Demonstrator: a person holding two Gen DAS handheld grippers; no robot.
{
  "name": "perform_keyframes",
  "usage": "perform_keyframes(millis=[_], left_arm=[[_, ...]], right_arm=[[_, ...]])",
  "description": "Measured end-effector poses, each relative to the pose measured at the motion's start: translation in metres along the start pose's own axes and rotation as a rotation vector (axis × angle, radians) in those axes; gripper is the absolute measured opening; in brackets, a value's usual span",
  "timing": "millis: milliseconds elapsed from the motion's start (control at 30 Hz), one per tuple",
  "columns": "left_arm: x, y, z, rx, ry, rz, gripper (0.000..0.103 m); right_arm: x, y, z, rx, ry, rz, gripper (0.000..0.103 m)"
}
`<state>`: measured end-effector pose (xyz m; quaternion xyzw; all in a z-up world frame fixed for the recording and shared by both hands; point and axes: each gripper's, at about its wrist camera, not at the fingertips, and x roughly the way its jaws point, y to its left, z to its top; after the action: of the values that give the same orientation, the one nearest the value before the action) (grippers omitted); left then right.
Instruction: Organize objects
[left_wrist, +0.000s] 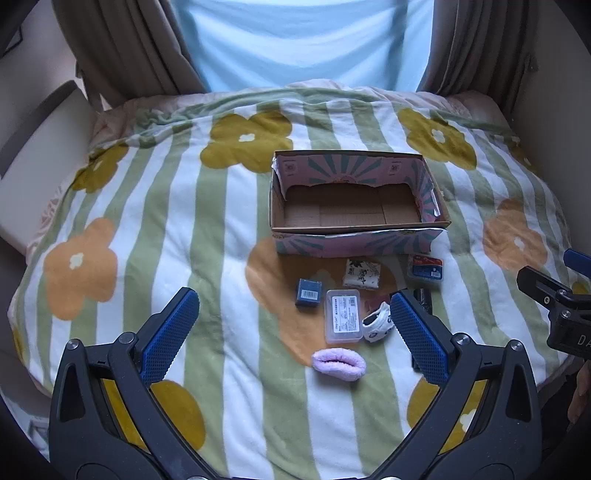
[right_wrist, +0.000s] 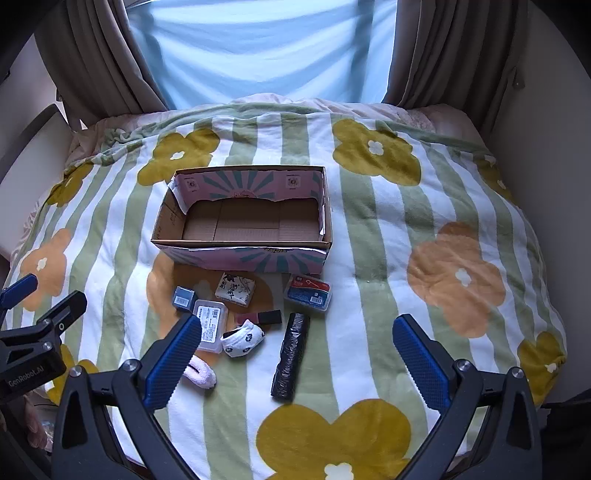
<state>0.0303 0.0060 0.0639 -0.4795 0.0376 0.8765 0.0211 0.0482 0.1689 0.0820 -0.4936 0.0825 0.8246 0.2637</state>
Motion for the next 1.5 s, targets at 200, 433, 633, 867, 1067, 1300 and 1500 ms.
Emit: perform_keyframes(millis=[200, 433, 633, 867, 1067, 1300, 1500], left_arm=[[-0.001, 0.007, -0.005, -0.055, 0.016, -0.045, 0.103], [-0.006, 0.009, -0.001, -0.056, 0.014, -0.025, 0.103], [-0.007, 0.006, 0.002, -0.04, 0.011, -0.021, 0.103], [-0.008, 0.007, 0.006, -0.044, 0.009, -0.023, 0.103], [-0.011, 0.01, 0.012, -0.041, 0.005, -0.03, 0.103], [-0.014, 0.01, 0.014, -0.038, 0.003, -0.039, 0.103], [-0.015, 0.01, 0.014, -0.037, 0.004, -0.042, 0.103]], right_arm=[[-0.005, 0.004, -0.002, -0.014, -0.006, 0.005, 0.103], [-0.006, 0.006, -0.003, -0.007, -0.004, 0.023, 0.103], [-0.006, 0.008, -0.004, -0.009, -0.001, 0.013, 0.103], [-0.007, 0.009, -0.001, -0.016, -0.003, 0.026, 0.103], [-0.009, 0.008, 0.0, -0.008, -0.008, 0.04, 0.103], [-0.014, 0.005, 0.002, 0.007, -0.015, 0.064, 0.103], [-0.016, 0.005, 0.002, 0.008, -0.018, 0.065, 0.103]])
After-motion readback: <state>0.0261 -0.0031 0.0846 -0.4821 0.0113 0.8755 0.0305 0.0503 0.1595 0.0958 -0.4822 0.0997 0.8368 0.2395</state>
